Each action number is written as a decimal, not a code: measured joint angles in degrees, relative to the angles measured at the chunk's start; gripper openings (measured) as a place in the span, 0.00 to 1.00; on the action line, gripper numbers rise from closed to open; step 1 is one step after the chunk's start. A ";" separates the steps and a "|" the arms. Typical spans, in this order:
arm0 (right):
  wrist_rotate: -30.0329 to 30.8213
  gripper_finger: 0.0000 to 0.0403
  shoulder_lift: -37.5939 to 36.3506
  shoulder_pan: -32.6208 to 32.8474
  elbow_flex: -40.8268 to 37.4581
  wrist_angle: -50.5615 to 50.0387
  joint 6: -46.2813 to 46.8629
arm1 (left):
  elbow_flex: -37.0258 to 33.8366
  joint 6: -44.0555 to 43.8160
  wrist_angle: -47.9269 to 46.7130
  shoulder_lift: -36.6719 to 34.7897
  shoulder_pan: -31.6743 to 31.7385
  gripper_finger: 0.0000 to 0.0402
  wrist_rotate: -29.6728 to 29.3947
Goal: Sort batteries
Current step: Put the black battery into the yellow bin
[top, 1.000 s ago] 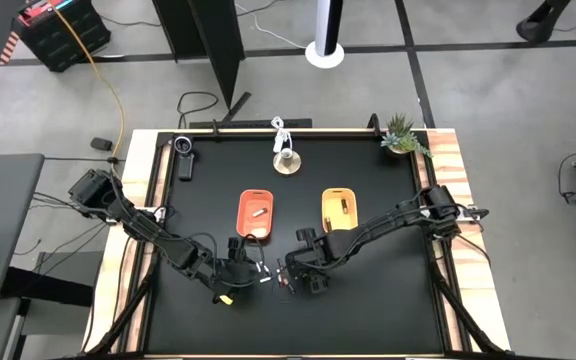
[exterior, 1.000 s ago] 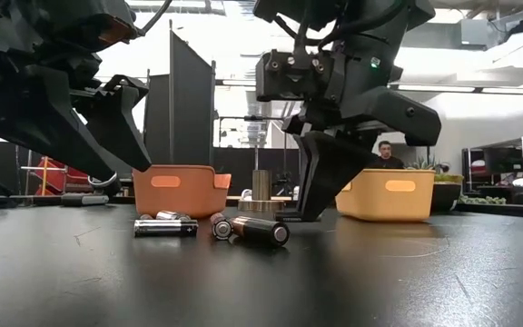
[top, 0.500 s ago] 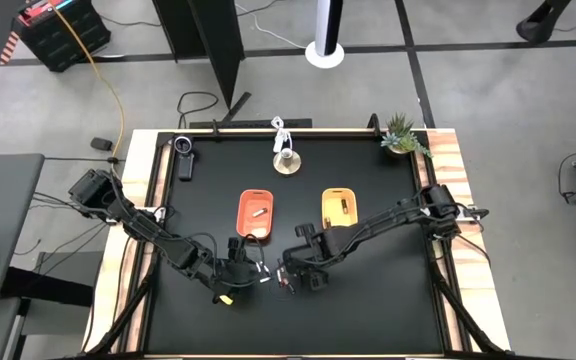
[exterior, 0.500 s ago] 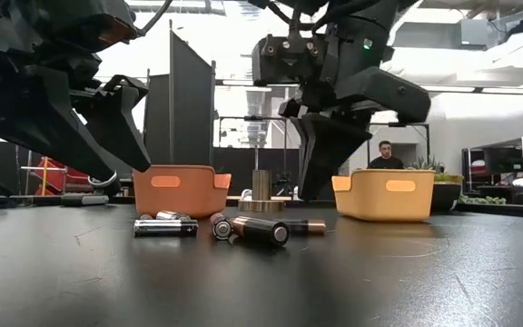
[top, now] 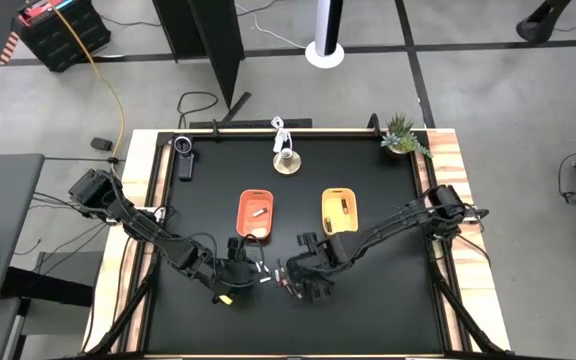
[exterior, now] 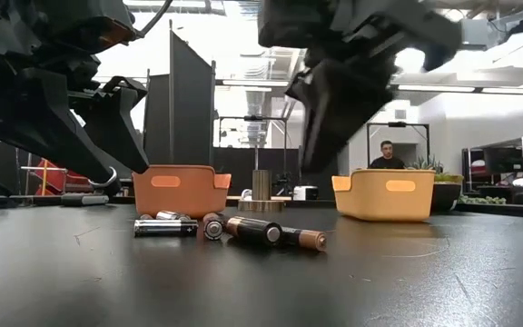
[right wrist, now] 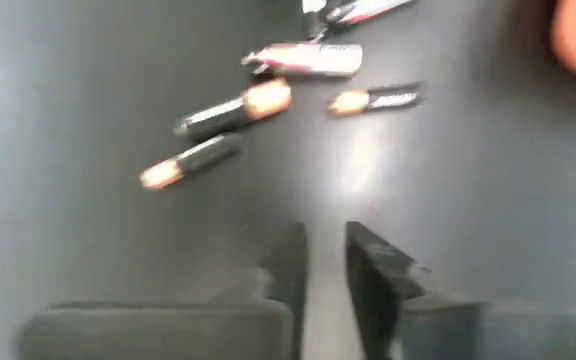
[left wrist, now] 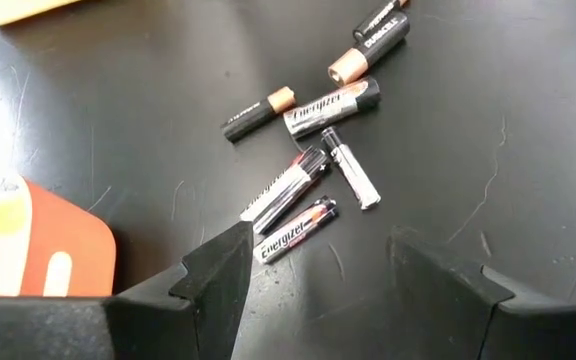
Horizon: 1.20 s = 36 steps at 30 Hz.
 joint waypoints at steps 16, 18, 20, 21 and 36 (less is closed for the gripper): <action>4.02 0.62 0.00 7.49 -0.04 7.24 18.08 | 0.00 0.29 0.35 0.00 0.56 0.56 -0.20; 4.88 0.62 0.72 8.21 -0.02 7.47 20.11 | 0.00 0.15 0.38 0.00 0.55 0.56 -0.20; 5.44 0.62 1.60 8.75 -0.02 7.26 21.60 | 0.00 0.16 0.45 0.00 0.55 0.56 -0.17; 5.90 0.62 2.35 9.08 -0.04 7.34 22.22 | 0.00 0.17 0.42 0.00 0.55 0.56 -0.17; 10.73 0.62 8.29 9.77 -0.16 10.27 28.44 | 0.02 0.06 0.87 0.00 0.55 0.56 -0.13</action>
